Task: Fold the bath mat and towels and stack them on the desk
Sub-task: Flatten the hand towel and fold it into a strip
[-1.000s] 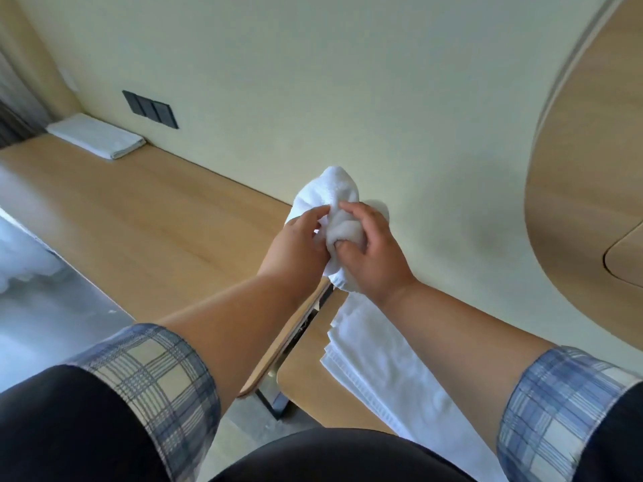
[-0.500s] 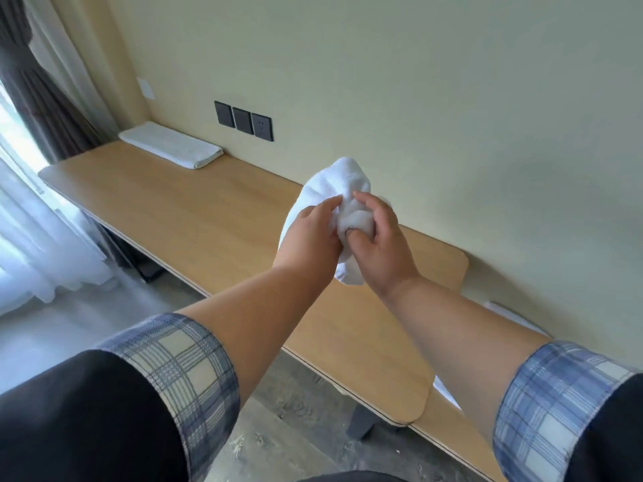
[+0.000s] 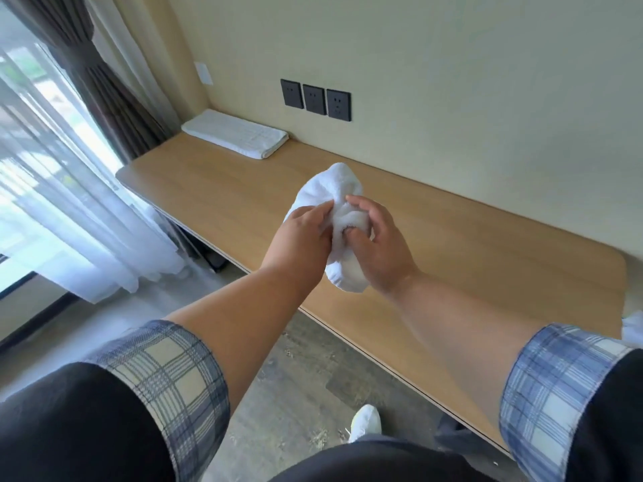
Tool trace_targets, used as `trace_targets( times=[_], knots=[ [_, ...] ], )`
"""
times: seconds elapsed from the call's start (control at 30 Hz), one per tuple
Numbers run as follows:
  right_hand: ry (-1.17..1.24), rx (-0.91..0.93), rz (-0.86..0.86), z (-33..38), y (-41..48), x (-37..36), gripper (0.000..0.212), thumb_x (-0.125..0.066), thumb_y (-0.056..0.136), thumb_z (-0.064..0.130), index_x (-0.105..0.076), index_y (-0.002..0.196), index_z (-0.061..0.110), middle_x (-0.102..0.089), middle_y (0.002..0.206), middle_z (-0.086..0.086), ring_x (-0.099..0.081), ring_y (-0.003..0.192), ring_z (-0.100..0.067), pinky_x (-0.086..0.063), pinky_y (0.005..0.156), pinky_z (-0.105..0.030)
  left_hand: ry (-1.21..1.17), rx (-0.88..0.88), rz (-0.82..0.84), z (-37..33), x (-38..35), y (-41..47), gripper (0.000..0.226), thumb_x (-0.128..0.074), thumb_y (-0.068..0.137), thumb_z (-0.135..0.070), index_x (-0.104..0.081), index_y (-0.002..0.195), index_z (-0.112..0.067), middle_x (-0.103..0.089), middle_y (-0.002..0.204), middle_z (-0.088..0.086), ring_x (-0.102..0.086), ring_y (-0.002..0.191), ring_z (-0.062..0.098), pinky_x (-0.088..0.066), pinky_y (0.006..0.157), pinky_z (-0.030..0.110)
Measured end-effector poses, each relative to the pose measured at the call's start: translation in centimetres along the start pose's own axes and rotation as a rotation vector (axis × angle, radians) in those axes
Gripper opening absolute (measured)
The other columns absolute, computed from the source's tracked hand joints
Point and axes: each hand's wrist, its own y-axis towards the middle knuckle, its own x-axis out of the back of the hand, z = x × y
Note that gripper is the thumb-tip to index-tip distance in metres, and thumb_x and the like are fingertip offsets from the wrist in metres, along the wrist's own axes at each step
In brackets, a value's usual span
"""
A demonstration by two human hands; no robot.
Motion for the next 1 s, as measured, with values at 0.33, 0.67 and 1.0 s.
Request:
trace_targets(
  times=[0.33,0.67,1.0],
  knots=[
    [-0.063,0.018,0.062,-1.5,14.5,-7.4,0.04,-0.051,0.083,0.037,-0.056,0.121,0.048,-0.044,0.119,0.039,-0.044,0.117,0.013,-0.032,0.094,0.0,0.008,0.083,0.019,8.2,5.3,13.4,0.049,-0.054,0.097,-0.026,-0.045,0.145,-0.031,-0.047,0.14,-0.004,-0.05,0.113,0.01,-0.036,0.087,0.022],
    [-0.236,-0.06,0.008,-8.6,22.7,-15.6,0.04,-0.058,0.095,0.026,-0.055,0.135,0.027,-0.045,0.134,0.011,-0.04,0.13,-0.007,-0.032,0.113,-0.032,-0.038,0.033,0.198,20.6,4.6,23.5,0.05,-0.056,0.094,-0.033,-0.045,0.143,-0.035,-0.048,0.139,-0.008,-0.047,0.107,0.005,-0.033,0.085,0.02],
    [-0.629,-0.464,0.09,-13.8,27.8,-26.6,0.074,-0.064,0.092,0.041,-0.026,0.155,0.029,-0.025,0.16,0.0,-0.024,0.146,-0.013,-0.02,0.116,-0.026,0.019,0.005,0.419,35.2,8.1,33.7,0.067,-0.068,0.089,-0.033,-0.037,0.148,-0.027,-0.045,0.142,0.0,-0.05,0.122,0.02,-0.037,0.09,0.026]
  ],
)
